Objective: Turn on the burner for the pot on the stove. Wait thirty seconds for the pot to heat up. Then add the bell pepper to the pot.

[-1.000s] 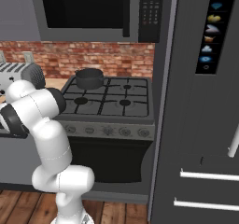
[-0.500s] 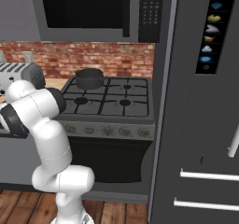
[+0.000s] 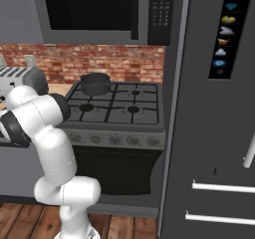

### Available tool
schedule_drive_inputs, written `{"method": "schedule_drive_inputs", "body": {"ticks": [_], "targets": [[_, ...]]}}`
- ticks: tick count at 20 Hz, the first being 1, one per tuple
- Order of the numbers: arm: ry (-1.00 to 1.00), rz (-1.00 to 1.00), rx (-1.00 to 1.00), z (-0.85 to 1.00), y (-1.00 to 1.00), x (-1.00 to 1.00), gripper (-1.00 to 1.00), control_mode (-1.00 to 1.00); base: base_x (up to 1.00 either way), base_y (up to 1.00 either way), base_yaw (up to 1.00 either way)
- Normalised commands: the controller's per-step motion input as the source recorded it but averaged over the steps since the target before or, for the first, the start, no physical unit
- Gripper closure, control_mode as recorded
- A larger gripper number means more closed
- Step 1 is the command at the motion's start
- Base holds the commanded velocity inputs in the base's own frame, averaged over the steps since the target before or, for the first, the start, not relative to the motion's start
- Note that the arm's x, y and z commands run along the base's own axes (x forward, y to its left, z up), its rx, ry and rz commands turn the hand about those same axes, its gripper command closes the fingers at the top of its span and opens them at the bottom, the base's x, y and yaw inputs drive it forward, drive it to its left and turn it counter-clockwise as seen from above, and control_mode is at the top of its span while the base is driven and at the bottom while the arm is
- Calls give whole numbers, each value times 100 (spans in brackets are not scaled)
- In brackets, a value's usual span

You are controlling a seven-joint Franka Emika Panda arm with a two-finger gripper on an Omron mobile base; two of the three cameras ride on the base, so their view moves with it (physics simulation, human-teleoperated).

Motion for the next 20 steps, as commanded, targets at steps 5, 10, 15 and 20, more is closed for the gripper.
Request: {"method": "schedule_drive_inputs", "body": {"ticks": [5,10,15,20], "targets": [[0,0,0,0,0,0,100,-100,0,0,0],[0,0,0,0,0,0,100,-100,0,0,0],[0,0,0,0,0,0,100,-100,0,0,0],[0,0,0,0,0,0,100,-100,0,0,0]]}}
